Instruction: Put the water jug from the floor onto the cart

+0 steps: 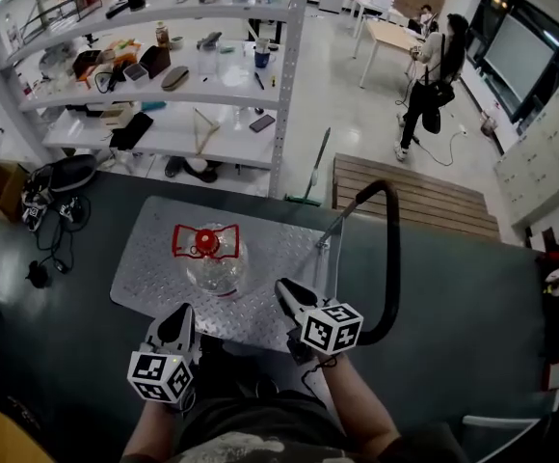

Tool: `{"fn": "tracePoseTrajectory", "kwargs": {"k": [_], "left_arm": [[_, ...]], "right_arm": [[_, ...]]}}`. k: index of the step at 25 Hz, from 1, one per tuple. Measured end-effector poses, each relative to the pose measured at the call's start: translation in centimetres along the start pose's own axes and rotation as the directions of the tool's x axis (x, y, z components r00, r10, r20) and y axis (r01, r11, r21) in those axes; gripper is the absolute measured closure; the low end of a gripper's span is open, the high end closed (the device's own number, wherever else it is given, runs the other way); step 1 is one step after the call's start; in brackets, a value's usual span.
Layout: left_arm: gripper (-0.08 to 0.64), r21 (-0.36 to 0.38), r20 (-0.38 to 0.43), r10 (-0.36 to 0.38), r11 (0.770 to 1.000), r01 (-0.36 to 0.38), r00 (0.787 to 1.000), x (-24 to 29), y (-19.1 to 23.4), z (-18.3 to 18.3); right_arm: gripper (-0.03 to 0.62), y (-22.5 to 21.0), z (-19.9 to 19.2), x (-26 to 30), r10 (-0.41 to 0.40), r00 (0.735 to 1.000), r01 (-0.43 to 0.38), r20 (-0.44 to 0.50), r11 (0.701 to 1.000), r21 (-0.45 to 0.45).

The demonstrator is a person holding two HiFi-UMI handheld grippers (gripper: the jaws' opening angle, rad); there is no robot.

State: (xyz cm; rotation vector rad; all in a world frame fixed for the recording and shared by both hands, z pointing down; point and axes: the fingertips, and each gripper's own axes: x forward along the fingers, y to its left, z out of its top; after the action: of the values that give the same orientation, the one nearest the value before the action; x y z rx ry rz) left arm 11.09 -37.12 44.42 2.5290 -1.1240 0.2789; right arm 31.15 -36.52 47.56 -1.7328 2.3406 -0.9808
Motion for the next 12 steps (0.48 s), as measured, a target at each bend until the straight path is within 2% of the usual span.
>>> {"fn": "tracePoseTrajectory", "kwargs": {"k": [3, 7, 10, 12], "left_arm": [[0.552, -0.016, 0.011, 0.013, 1.000, -0.013, 1.000, -1.6, -2.8, -0.7], [0.552, -0.007, -0.005, 0.030, 1.000, -0.030, 1.000, -4.3, -5.1, -1.8], [0.552, -0.014, -0.007, 0.052, 0.999, -0.052, 0.999, -5.9, -5.5, -2.8], [0.552, -0.025, 0.000, 0.064, 0.998, -0.064, 0.998, -6.9, -5.8, -3.2]], "right_arm": [[0.596, 1.4, -0.5, -2.0, 0.055, 0.998, -0.055, 0.003, 0.998, 0.012], [0.600, 4.4, -1.9, -4.2, 0.150, 0.988, -0.151, -0.045, 0.988, -0.016], [0.600, 5.5, -2.9, -5.6, 0.161, 0.984, -0.167, -0.070, 0.982, -0.083], [0.600, 5.9, -3.5, -6.4, 0.162, 0.984, -0.168, -0.074, 0.981, -0.092]]}}
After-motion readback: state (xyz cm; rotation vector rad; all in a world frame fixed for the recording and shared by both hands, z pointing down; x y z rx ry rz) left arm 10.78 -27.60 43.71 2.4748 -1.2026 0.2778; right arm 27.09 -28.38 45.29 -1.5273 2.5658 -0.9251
